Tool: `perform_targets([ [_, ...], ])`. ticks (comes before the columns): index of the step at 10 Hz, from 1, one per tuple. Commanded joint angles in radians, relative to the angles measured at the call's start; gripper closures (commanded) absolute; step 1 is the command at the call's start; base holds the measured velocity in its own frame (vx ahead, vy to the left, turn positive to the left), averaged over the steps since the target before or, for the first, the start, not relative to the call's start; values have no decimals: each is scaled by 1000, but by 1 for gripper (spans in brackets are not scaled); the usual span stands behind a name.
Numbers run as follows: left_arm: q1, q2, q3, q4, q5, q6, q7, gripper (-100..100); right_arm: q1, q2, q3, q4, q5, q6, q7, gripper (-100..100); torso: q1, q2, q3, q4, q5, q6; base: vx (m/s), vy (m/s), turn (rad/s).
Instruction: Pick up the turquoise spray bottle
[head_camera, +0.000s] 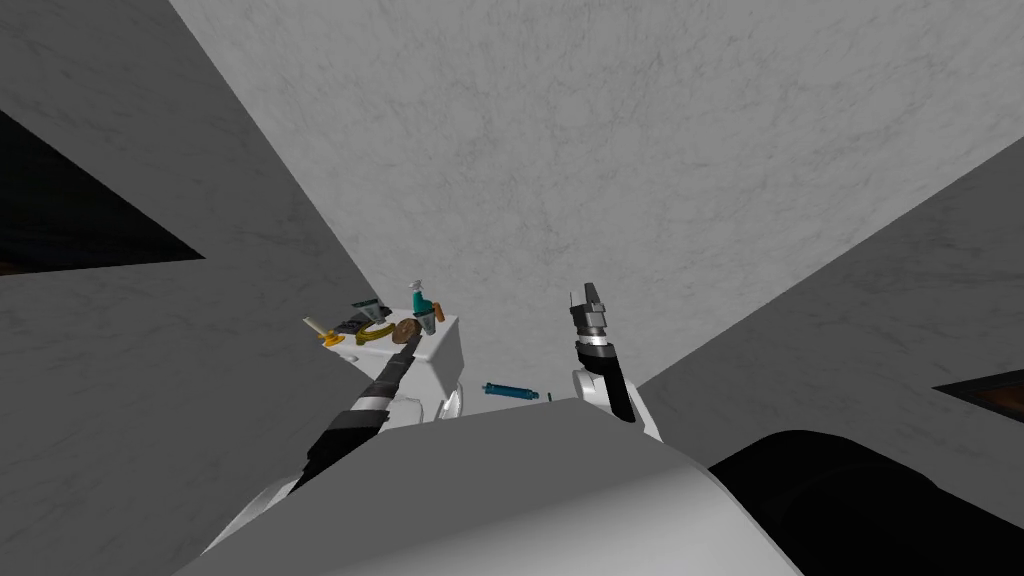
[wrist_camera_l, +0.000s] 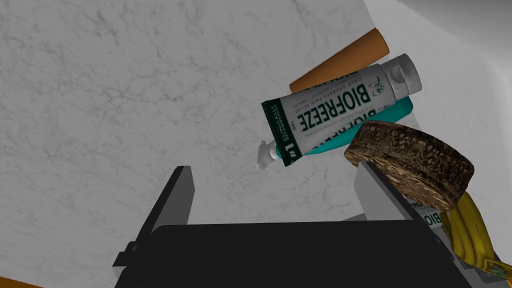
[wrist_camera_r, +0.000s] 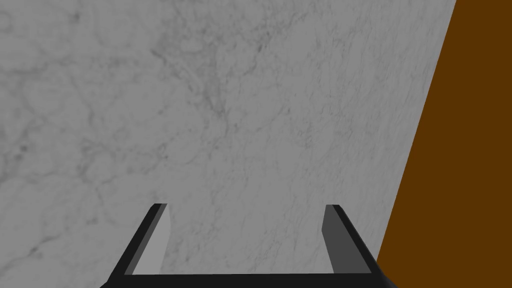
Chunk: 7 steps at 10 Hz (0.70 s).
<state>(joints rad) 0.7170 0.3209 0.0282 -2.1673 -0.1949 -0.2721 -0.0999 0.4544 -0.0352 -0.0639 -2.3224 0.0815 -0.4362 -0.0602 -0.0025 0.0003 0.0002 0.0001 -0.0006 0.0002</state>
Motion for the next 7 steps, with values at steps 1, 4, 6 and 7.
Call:
perform_targets([
  [1,35,28,10,9,-20,48,-3,-100,0,0,0,0,0,0,0,0,0,0,0,0,0,0,7,-43,-79],
  [4,95,95,42,25,-46,120,-2,-100,0,0,0,0,0,0,0,0,1,-1,0,0,0,0,11,-35,-75],
  [6,128,146,67,31,-61,164,-2,-100,0,0,0,0,0,0,0,0,1,-1,-1,0,0,0,25,-23,-70],
  [7,142,173,80,33,-67,185,-3,-100,0,0,0,0,0,0,0,0,2,-2,-1,0,0,0,32,-14,-80],
])
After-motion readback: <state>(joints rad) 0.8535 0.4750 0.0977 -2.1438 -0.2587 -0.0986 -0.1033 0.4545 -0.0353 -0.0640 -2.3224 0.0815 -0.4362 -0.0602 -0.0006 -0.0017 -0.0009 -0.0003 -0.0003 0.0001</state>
